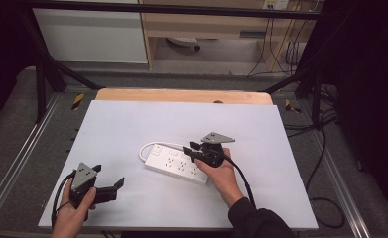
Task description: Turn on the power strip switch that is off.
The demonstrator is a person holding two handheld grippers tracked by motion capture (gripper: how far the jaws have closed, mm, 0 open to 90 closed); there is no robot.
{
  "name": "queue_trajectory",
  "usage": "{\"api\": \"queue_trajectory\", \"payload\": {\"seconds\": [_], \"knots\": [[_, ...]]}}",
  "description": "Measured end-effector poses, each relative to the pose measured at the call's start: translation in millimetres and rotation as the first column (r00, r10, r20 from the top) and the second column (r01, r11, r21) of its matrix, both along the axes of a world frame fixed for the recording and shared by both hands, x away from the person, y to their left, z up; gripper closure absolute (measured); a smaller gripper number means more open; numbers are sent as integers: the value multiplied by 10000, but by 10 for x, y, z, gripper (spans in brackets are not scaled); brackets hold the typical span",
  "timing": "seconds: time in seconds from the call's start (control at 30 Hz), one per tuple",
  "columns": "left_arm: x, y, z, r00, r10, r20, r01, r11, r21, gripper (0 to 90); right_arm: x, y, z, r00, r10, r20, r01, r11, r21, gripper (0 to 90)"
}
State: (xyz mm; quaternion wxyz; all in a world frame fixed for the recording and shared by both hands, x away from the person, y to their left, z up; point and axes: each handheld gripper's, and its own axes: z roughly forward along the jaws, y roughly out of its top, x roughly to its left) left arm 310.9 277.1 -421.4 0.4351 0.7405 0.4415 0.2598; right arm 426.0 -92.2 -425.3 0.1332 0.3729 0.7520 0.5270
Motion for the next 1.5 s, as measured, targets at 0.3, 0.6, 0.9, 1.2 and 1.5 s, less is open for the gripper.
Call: {"api": "queue_trajectory", "payload": {"seconds": [0.3, 0.6, 0.9, 1.2, 1.5], "knots": [[-1, 3, -3, 10000, -2, -9, 2, 10000, 16, 71, 24, -64, 37, 9998, -190, -110, 193, 9993, 316, 286], [0, 7, -5, 10000, 51, -38, -51, 10000, -30, 65, 17, -191, 130, 9955, -911, 273, 908, 9958, 99, 68], [-1, 7, -8, 10000, 56, -59, -57, 10000, -63, 62, -30, -413, 258, 9917, -1163, 549, 1154, 9931, 200, 47], [-9, 28, -9, 9999, 119, -68, -120, 9999, -83, 63, -98, -711, 379, 9865, -1532, 576, 1509, 9876, 422, 31], [-25, 62, -9, 9996, 263, -78, -265, 9995, -195, 63, -222, -1023, 421, 9786, -1944, 676, 1904, 9798, 607, 29]]}}
